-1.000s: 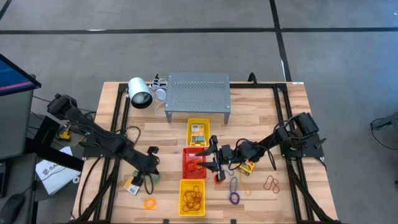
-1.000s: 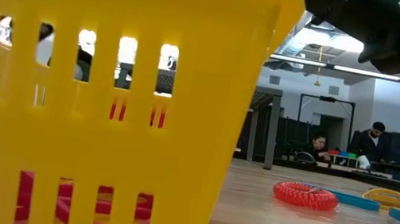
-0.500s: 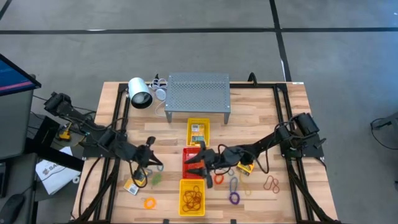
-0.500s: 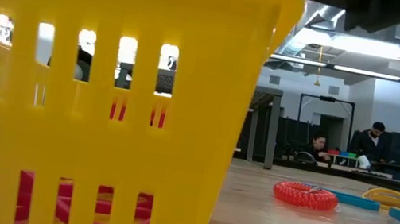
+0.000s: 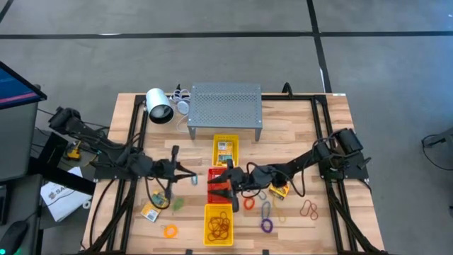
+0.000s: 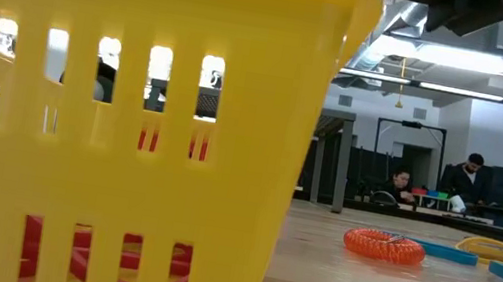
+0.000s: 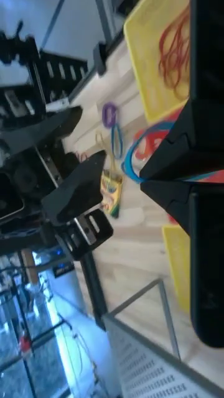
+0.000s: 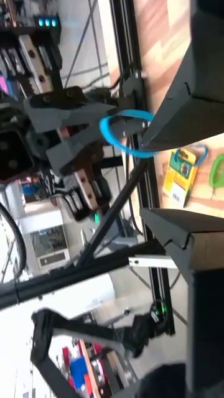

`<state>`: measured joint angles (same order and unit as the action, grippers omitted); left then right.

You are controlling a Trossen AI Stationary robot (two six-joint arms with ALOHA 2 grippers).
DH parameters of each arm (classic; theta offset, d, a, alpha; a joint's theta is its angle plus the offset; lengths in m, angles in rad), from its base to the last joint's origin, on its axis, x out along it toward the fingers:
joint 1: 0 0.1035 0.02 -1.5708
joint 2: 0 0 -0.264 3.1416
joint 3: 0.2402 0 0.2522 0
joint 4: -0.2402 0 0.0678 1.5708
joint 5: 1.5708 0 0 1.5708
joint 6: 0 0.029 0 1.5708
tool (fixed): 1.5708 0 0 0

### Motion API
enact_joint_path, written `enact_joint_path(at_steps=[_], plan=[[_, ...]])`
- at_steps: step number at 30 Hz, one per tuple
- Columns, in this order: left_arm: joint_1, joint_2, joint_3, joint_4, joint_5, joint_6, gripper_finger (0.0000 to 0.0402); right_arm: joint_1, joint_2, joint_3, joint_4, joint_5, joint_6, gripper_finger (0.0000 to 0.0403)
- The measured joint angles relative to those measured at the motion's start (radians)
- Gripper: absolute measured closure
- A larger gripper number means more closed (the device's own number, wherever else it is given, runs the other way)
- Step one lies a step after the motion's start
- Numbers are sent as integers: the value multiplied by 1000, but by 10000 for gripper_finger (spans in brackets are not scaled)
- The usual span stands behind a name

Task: Pick & Place Office Desk Supplies
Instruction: Put the blue rubber band into the bottom yellow bin

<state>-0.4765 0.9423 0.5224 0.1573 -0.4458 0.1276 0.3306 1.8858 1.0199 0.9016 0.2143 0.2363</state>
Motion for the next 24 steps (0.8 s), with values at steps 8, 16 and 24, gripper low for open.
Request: enact_joint_path(at_steps=[8, 16, 24], plan=[[62, 94, 0, 174, 6, 51, 399, -19, 0, 0, -4, 22, -1, 248], [68, 99, 0, 218, 44, 51, 399, -27, 0, 0, -21, 31, 0, 248], [67, 119, 0, 263, 44, 52, 399, -32, 0, 0, -3, 56, -7, 248]])
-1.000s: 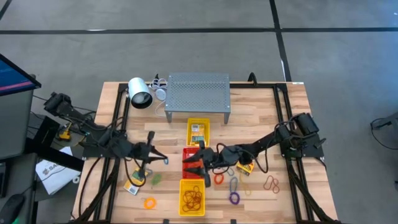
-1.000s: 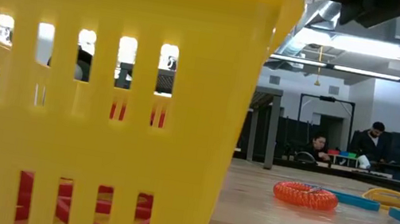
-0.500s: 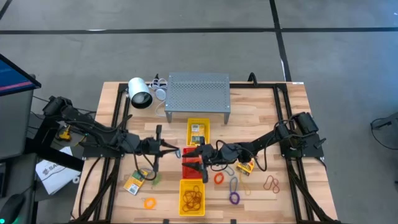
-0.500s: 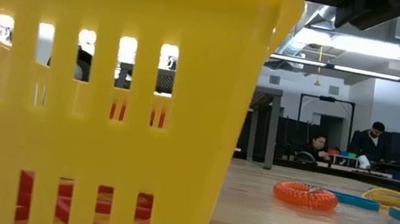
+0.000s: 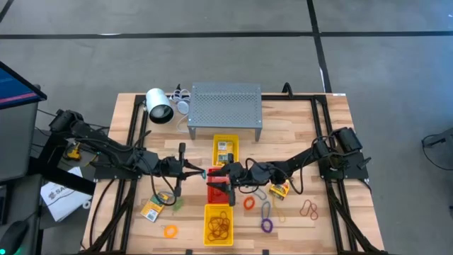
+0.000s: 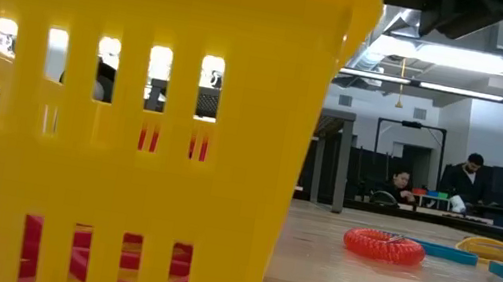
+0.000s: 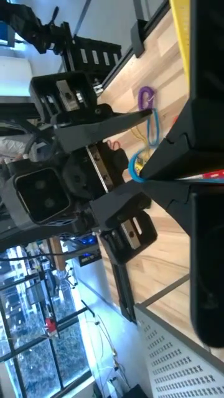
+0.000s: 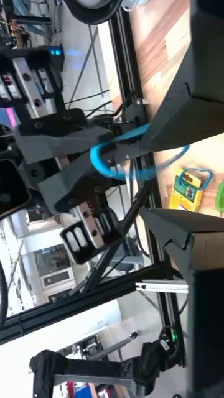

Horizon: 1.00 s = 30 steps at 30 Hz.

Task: Pick & Place Office Desk Supplies
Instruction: Put the blue rubber band into the bottom yellow bin

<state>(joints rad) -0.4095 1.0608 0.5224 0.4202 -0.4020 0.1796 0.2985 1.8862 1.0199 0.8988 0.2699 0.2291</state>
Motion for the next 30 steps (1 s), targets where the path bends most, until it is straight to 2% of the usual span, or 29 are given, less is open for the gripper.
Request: enact_joint_path(at_steps=[20, 24, 30], plan=[[26, 48, 40, 27, -1, 28, 399, -8, 0, 16, 21, -46, -14, 251], [25, 72, 40, 42, 0, 27, 399, -7, 0, 31, -12, -63, -19, 278], [25, 72, 40, 41, 0, 26, 399, -8, 0, 34, -38, -63, -19, 358]])
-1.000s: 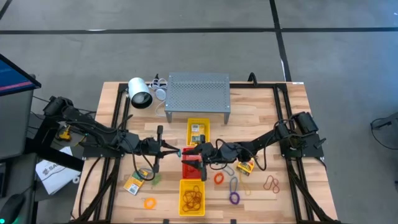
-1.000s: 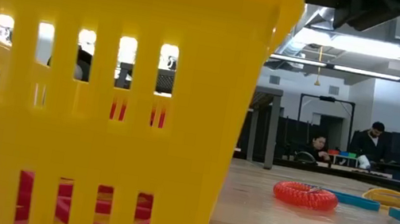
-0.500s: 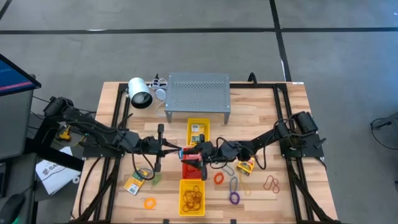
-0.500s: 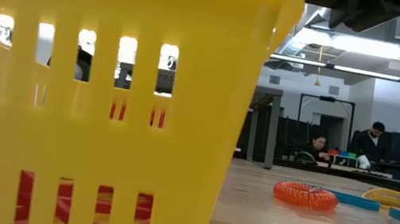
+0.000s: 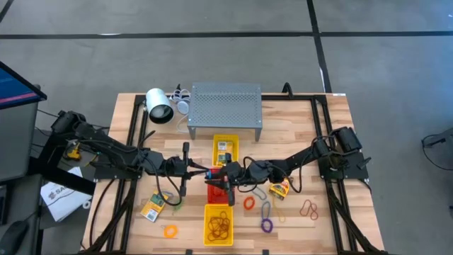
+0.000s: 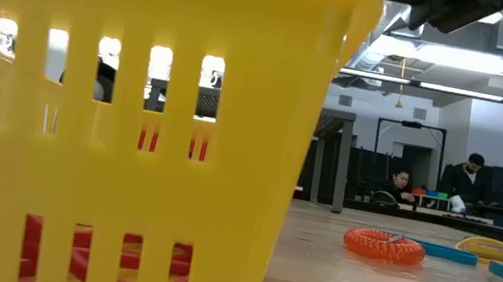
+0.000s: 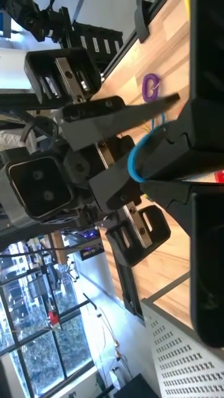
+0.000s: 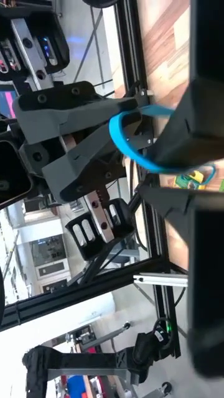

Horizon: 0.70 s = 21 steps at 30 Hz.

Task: Pick & Place Office Desk Supplies
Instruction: Put the blue rubber band into the bottom yellow bin

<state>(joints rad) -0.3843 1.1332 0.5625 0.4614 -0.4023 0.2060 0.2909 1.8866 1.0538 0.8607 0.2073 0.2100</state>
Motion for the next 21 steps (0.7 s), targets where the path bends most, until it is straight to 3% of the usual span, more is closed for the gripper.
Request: enact_joint_path(at_steps=[3, 13, 21], plan=[[0, 0, 0, 0, 0, 0, 399, 0, 0, 0, -4, 0, 0, 395], [0, 0, 0, 10, 0, -1, 394, 0, 0, 0, -16, 0, 0, 399], [0, -30, -1, 6, 26, -1, 321, 3, 0, 0, -16, -1, -7, 401]])
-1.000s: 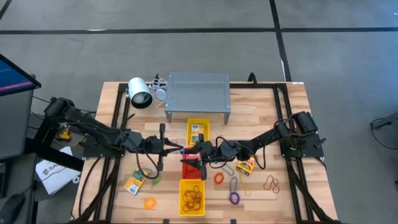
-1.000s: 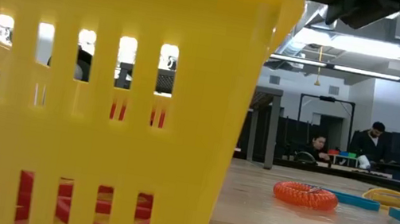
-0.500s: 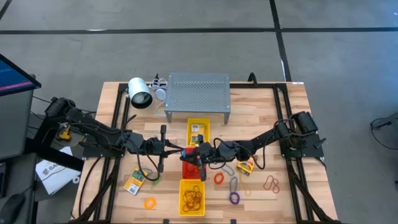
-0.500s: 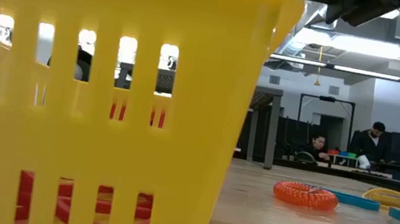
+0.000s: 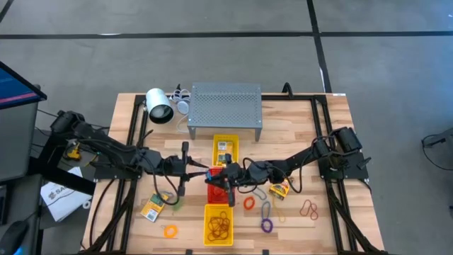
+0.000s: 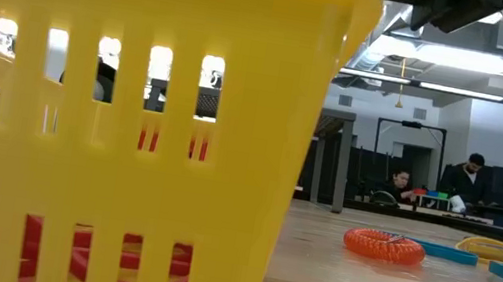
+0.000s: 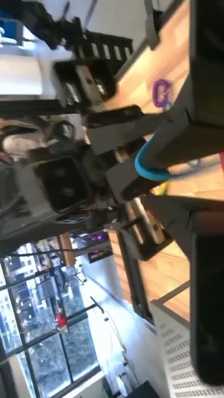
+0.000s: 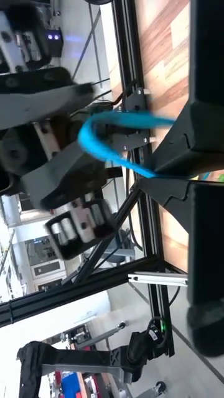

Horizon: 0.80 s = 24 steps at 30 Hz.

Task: Pick & Place Office Desk Supplies
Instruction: Put the blue rubber band into the bottom yellow bin

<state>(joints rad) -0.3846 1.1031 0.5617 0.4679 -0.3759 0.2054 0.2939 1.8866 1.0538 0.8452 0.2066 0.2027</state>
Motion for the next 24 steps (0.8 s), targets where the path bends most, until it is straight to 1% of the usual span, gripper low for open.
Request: enact_joint_path(at_steps=[5, 10, 13, 18, 21, 24], plan=[[0, -103, 0, -28, 2, 0, 263, 0, 0, 0, 1, -6, -1, 402], [0, -210, 0, -106, 2, 0, 232, 0, -1, 0, 4, -33, -13, 402], [0, -254, 0, -158, 2, -10, 223, 0, -2, 0, 7, -54, -27, 402], [0, -302, 0, -243, 4, -87, 223, 4, -26, 10, -32, -131, -27, 403], [-1, -310, 0, -294, 17, -136, 226, 17, -42, 43, -136, -154, -26, 403], [-1, -310, 0, -329, 52, -173, 226, 37, -56, 105, -296, -155, -28, 403]])
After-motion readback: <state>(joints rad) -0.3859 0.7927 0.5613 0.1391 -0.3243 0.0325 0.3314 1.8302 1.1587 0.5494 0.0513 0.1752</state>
